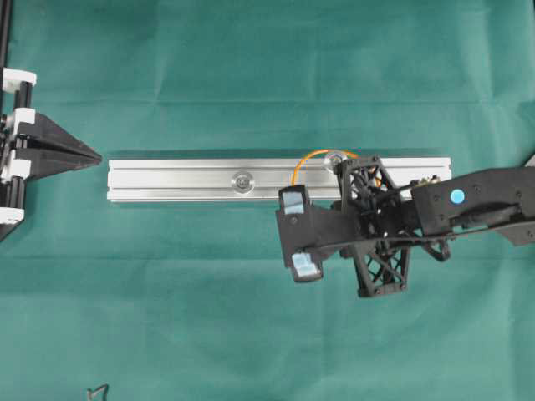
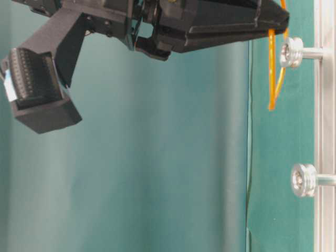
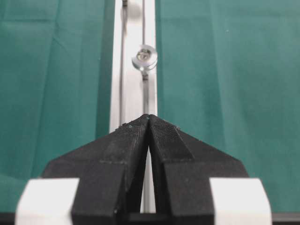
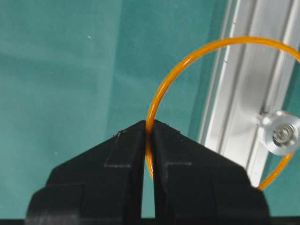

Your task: Hook the rubber onto the shaft.

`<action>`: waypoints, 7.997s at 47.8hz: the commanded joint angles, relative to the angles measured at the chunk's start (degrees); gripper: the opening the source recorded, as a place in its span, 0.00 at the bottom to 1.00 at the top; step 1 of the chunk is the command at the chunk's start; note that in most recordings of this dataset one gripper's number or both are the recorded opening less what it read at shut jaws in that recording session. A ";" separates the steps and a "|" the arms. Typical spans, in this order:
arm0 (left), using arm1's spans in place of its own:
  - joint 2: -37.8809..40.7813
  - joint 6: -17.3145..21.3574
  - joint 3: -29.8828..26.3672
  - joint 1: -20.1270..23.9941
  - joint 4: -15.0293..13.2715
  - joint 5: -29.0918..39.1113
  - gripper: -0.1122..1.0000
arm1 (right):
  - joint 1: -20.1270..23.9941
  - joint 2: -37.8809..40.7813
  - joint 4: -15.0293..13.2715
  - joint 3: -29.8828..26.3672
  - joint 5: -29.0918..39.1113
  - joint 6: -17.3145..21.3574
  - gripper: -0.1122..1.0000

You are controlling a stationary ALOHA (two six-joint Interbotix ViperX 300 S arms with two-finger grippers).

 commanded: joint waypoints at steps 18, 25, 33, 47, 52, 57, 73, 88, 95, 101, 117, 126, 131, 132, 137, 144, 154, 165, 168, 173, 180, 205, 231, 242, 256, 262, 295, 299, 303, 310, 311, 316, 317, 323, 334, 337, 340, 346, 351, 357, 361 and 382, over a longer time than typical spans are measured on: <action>0.35 0.09 -1.76 -0.18 0.18 -0.35 0.10 | 3.60 -0.35 1.76 -1.76 -0.09 0.18 0.16; 0.35 0.09 -1.85 -0.18 0.09 -0.26 0.10 | 4.04 -0.35 2.11 -1.76 -0.09 0.26 0.16; 0.35 0.09 -1.76 -0.18 0.18 -0.26 0.10 | 4.04 -0.35 2.20 -1.76 0.00 0.26 0.16; 0.35 0.09 -1.76 -0.26 0.18 -0.35 0.10 | 4.04 -0.35 2.11 -1.67 0.00 3.60 0.16; 0.35 0.09 -1.85 -0.18 0.09 -0.35 0.10 | 4.04 -0.35 2.02 -1.58 0.00 8.35 0.16; 0.35 0.09 -1.85 -0.18 0.18 -0.35 0.10 | 4.04 -0.35 1.93 -1.58 -0.26 13.27 0.16; 0.35 0.09 -1.76 -0.18 0.18 -0.35 0.10 | 3.78 -0.18 2.11 -1.85 -3.52 29.71 0.16; 0.35 0.18 -1.85 -0.18 0.09 -0.26 0.10 | 2.46 -0.09 1.93 -1.85 -4.92 47.02 0.16; 0.35 0.18 -1.76 -0.18 0.18 -0.35 0.10 | 2.11 -0.09 1.85 -1.76 -4.92 52.56 0.16; 0.35 0.18 -1.85 -0.18 0.18 -0.35 0.10 | 1.93 -0.09 1.93 -1.85 -4.92 56.16 0.16; 0.35 0.26 -1.76 -0.18 0.18 -0.35 0.10 | 1.76 0.00 1.32 -1.85 -5.10 58.97 0.16; 0.35 0.26 -1.76 -0.18 0.09 -0.35 0.10 | 1.14 0.18 1.32 -2.20 -5.19 58.97 0.16; 0.35 0.26 -1.76 -0.18 0.18 -0.35 0.10 | 0.44 0.97 0.97 -3.52 -5.19 58.97 0.16; 0.35 0.26 -1.85 -0.18 0.18 -0.35 0.10 | 0.35 1.23 0.88 -3.78 -5.10 58.97 0.16; 0.35 0.26 -1.76 -0.18 0.18 -0.35 0.10 | -0.35 2.37 0.00 -5.71 -5.10 58.97 0.16; 0.35 0.26 -1.76 -0.18 0.18 -0.35 0.10 | -1.67 4.48 -0.88 -8.70 -5.19 58.89 0.16; 0.35 0.26 -1.76 -0.18 0.18 -0.35 0.10 | -2.81 6.68 -1.41 -11.16 -5.19 58.54 0.16; 0.35 0.26 -1.85 -0.26 0.18 -0.35 0.10 | -3.78 7.82 -3.60 -12.22 -6.33 58.62 0.16; 0.35 0.18 -1.85 -0.18 0.18 -0.26 0.10 | -4.04 8.00 -4.04 -12.22 -6.68 58.62 0.16; 0.35 0.18 -1.85 -0.18 0.18 -0.35 0.10 | -4.48 8.26 -4.83 -12.22 -7.29 58.62 0.16; 0.35 0.18 -1.85 -0.18 0.18 -0.35 0.10 | -5.01 8.70 -5.19 -12.22 -8.88 58.62 0.16; 0.35 0.18 -1.76 -0.18 0.09 -0.35 0.10 | -6.15 12.39 -5.45 -15.56 -11.43 58.62 0.16; 0.35 0.26 -1.76 -0.18 0.18 -0.35 0.10 | -7.91 15.47 -5.71 -15.82 -16.08 58.62 0.16; 0.35 0.26 -1.76 -0.18 0.18 -0.35 0.10 | -8.44 16.08 -6.86 -15.91 -17.84 58.62 0.16; 0.35 0.26 -1.76 -0.18 0.18 -0.35 0.10 | -9.05 16.52 -7.21 -15.91 -19.25 58.62 0.16; 0.35 0.26 -1.76 -0.18 0.18 -0.35 0.10 | -9.23 16.96 -7.21 -15.91 -20.13 58.62 0.16; 0.35 0.18 -1.76 -0.18 0.18 -0.35 0.10 | -9.93 19.60 -7.21 -16.52 -21.36 58.97 0.16; 0.35 0.18 -1.76 -0.18 0.18 -0.35 0.10 | -9.93 19.86 -7.21 -16.52 -22.06 58.97 0.16; 0.35 0.18 -1.76 -0.18 0.09 -0.35 0.10 | -9.93 20.13 -7.21 -16.52 -22.32 58.97 0.16; 0.35 0.18 -1.76 -0.18 0.18 -0.35 0.10 | -9.93 20.48 -7.21 -16.52 -22.32 59.06 0.16; 0.35 0.18 -1.76 -0.18 0.09 -0.26 0.10 | -9.93 20.48 -7.12 -16.52 -22.32 59.06 0.16; 0.35 0.18 -1.76 -0.18 0.09 -0.26 0.10 | -9.93 20.48 -7.12 -16.52 -22.32 59.06 0.16; 0.35 0.18 -1.76 -0.18 0.18 -0.35 0.10 | -9.93 20.57 -7.12 -16.52 -22.32 59.06 0.16; 0.35 0.18 -1.76 -0.18 0.09 -0.26 0.10 | -9.93 20.57 -6.94 -16.52 -22.32 59.06 0.16; 0.35 0.09 -1.85 -0.18 0.18 -0.35 0.10 | -9.49 20.57 -6.24 -15.91 -22.06 59.15 0.16; 0.35 0.09 -1.85 -0.18 0.18 -0.35 0.10 | -9.32 20.57 -6.06 -15.73 -22.15 59.15 0.16; 0.35 0.09 -1.85 -0.18 0.18 -0.35 0.10 | -9.32 20.57 -5.89 -15.64 -22.15 59.15 0.16; 0.35 0.09 -1.76 -0.18 0.18 -0.35 0.10 | -9.23 20.57 -5.89 -15.47 -22.06 59.15 0.16; 0.35 0.09 -1.85 -0.18 0.18 -0.35 0.10 | -9.23 20.57 -5.80 -15.47 -22.06 59.15 0.16; 0.35 0.09 -1.85 -0.18 0.18 -0.35 0.10 | -9.14 20.57 -5.89 -15.38 -22.06 59.15 0.16; 0.35 0.09 -1.85 -0.18 0.18 -0.35 0.10 | -8.88 20.48 -5.89 -15.21 -21.97 59.24 0.16; 0.35 0.00 -1.85 -0.18 0.09 -0.35 0.10 | -8.26 17.58 -5.89 -11.78 -21.88 59.15 0.16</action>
